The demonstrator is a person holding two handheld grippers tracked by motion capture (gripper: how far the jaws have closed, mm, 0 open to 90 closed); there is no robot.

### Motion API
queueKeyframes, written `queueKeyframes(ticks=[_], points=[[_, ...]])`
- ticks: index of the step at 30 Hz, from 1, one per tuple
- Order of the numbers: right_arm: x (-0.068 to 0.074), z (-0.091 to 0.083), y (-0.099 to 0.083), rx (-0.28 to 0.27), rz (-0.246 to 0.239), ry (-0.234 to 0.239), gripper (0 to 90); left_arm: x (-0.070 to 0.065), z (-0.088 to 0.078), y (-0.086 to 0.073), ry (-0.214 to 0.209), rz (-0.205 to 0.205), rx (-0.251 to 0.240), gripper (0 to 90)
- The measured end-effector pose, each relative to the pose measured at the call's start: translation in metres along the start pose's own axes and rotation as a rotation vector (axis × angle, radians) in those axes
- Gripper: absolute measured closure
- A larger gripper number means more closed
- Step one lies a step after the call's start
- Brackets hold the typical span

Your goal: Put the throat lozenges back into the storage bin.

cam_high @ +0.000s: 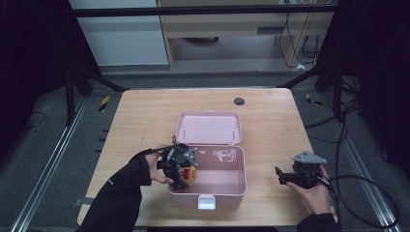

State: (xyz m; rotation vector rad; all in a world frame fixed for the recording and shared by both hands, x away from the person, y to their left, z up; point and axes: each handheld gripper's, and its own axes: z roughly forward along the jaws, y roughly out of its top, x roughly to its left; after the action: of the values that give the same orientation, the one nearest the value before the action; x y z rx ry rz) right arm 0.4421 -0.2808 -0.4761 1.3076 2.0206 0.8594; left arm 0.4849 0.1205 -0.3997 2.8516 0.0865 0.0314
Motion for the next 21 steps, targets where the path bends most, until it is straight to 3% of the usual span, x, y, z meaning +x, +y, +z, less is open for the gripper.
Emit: queueKeyframes(ticks=[7,14,17,21], points=[[0.0,0.0,0.0,0.002,-0.004,-0.001,4.1,-0.001,-0.004,-0.002,0.001,-0.003,-0.019,15.0],[0.0,0.0,0.0,0.001,0.003,-0.002,4.1,-0.004,-0.027,-0.003,0.046,-0.017,-0.113,17.7],[-0.001,-0.001,0.0,-0.001,0.003,-0.003,4.0,-0.006,-0.042,-0.007,0.074,-0.037,-0.176,19.0],[-0.001,-0.001,0.0,0.003,0.007,-0.002,4.0,-0.008,-0.054,-0.015,0.108,-0.075,-0.22,20.6]])
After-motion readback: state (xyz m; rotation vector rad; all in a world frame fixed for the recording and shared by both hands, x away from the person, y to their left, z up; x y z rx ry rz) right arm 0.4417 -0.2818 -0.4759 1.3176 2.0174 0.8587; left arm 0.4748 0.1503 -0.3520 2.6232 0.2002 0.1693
